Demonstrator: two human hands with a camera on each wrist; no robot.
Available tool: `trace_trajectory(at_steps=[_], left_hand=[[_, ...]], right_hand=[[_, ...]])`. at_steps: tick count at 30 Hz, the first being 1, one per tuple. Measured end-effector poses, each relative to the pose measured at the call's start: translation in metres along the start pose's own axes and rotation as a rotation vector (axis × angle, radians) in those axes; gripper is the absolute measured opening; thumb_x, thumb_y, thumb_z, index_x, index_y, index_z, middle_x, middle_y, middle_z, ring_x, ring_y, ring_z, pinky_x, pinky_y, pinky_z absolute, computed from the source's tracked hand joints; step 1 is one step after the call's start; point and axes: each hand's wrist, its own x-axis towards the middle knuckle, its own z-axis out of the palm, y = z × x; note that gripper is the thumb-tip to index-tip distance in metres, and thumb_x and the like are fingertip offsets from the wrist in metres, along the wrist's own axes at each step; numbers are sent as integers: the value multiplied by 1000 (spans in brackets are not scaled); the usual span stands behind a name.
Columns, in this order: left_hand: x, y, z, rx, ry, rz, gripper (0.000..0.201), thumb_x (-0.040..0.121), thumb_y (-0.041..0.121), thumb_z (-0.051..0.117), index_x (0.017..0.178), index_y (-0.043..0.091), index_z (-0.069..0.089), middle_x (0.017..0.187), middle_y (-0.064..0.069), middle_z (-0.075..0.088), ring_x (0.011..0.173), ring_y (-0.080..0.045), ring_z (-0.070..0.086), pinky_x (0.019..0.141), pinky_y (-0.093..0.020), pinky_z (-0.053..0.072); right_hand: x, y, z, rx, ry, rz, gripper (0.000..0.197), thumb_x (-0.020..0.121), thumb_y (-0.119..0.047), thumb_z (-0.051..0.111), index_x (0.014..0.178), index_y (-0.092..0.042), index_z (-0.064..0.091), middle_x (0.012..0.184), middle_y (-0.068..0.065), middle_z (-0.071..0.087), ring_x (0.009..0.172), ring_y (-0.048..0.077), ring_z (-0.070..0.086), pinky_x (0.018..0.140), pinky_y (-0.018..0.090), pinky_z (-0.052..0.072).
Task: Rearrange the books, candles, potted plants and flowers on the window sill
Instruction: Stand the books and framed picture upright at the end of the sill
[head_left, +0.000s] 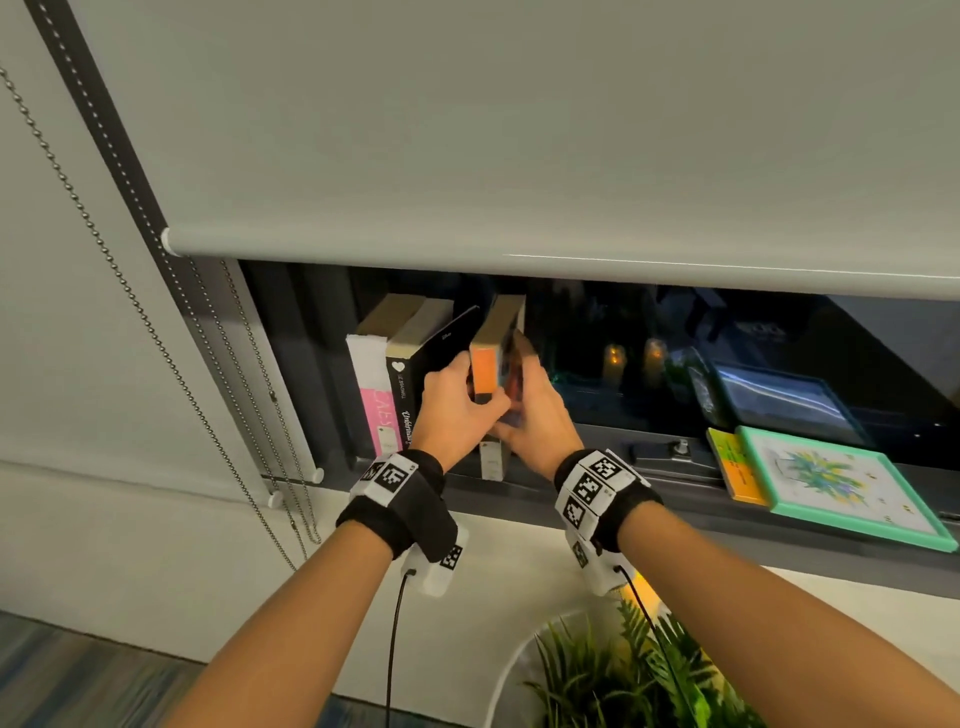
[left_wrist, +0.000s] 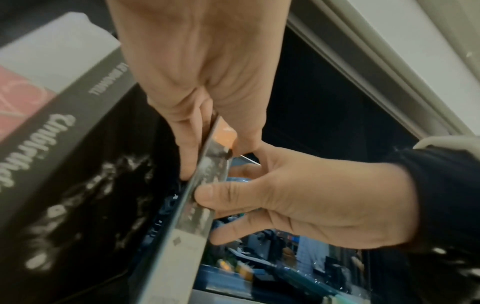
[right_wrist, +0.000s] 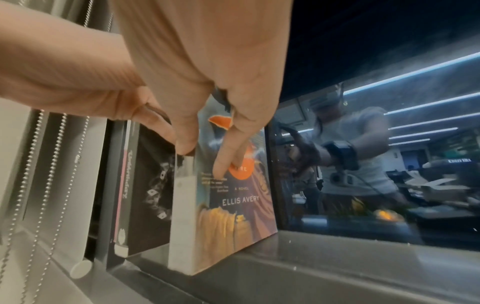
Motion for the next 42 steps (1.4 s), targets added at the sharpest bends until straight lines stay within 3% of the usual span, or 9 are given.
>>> trace_trajectory(at_steps=[4,9,12,18,21,26,30,34,42], left_hand=[[6,-9,-15,98,-20,22,34,82,19,72,115,15,61,109,1,69,101,-2,62,93,-23,50],[10,-8,-46,298,147,131,29,78,40,75,93,18,65,78,8,66,70,-1,61,67,-18,51],[11,-12,-61,432,364,318,19,78,28,69,90,15,61,83,5,55,73,-8,53,59,-23,44],[9,-41,-68,512,247,301,52,64,6,59,115,11,57,117,-6,48,110,-20,39,89,-24,41],[6,-47,-68,464,220,322,57,67,6,61,124,11,55,124,-5,48,117,-19,36,99,-24,35],[3,-53,-68,616,255,333,62,66,21,61,127,16,53,128,-3,49,120,-19,34,100,-38,26],[5,-60,-69,655,240,361,65,68,23,64,130,17,48,139,-5,44,140,-22,27,118,-45,7],[7,-64,-70,591,203,369,67,70,18,65,134,16,45,140,-3,45,140,-19,30,120,-45,4],[8,-64,-78,615,174,368,67,72,17,73,134,17,46,138,0,47,136,-16,35,119,-46,11]], right_hand=[[12,4,20,52,-33,37,99,75,-13,76,144,-41,11,135,3,51,120,20,56,96,45,51],[17,1,33,48,-114,121,73,82,-11,69,137,-29,23,137,8,50,125,26,52,102,47,46],[16,-1,36,56,-154,136,68,88,-10,63,139,-27,21,137,12,50,126,28,51,103,46,44],[18,-11,48,66,-210,101,81,91,-3,55,146,-38,7,141,10,49,127,28,51,104,50,43],[20,-13,50,55,-218,113,82,91,-5,55,146,-38,6,141,11,49,127,29,50,103,51,43],[24,-18,44,6,-186,112,82,87,-9,64,147,-27,12,139,11,50,127,29,51,102,43,45],[34,-30,38,-27,-86,17,106,82,-9,69,149,-36,-9,137,13,50,121,28,54,100,42,46],[41,-32,47,-74,-103,-26,103,83,-8,67,144,-51,-3,127,11,56,110,29,61,93,52,51],[42,-36,49,-36,-139,13,95,82,-6,67,145,-44,7,116,8,63,105,25,64,94,50,51]])
